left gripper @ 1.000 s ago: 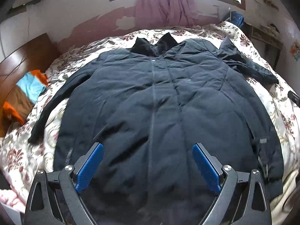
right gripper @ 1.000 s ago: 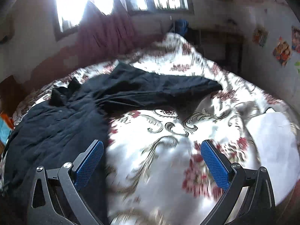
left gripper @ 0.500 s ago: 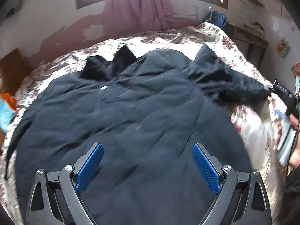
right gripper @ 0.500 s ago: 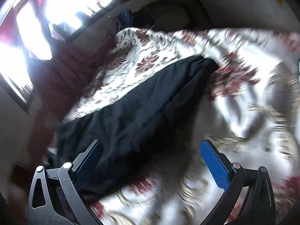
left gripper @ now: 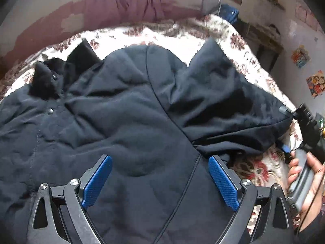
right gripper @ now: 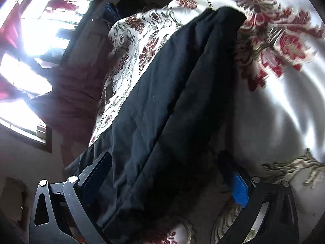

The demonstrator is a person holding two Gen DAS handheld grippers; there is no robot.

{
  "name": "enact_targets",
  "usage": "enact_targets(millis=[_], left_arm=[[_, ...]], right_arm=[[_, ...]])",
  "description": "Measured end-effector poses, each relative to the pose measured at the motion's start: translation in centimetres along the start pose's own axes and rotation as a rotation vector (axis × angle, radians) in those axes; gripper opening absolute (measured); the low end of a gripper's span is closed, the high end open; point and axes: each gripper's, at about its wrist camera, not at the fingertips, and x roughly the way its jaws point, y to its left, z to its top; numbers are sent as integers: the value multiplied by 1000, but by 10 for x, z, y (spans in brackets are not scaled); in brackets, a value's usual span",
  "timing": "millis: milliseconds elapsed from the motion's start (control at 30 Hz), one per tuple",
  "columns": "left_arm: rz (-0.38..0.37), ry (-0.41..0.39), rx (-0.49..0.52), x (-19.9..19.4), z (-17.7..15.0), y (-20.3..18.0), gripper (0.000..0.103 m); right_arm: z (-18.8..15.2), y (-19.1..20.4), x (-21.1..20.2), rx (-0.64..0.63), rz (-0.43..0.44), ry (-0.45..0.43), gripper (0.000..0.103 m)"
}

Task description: Fold large clothes

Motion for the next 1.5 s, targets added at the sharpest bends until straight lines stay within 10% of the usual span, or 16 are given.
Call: enact_targets(millis=[167,367,733,1067,1233,1300,1500], left_arm=[[-36,29,-61,18,-5,10,103],[-63,60,-72,20,-4,16,103],[-36,-127,-167,-84,-9,117,102],[98,-199,-411,-185,-68,277,102],[107,-212,-485,-215,-120,316,102],[89,-206,-498,-214,-134,320,102],[-74,-151,-551,-187,-159,318,102]], right_arm=[[-1,2,12,37,42,-5,31],[-3,40,-14,-83,84,-139,13],[-105,239,-96,-852,159,-373,13],[-370,313,-85,-1869,6,-164,13],[-427,292,-48,-1934,-40,133,31],[-435,280,-37,-1919,-46,292,64],[-407,269,-46,-1841,13,458,69]])
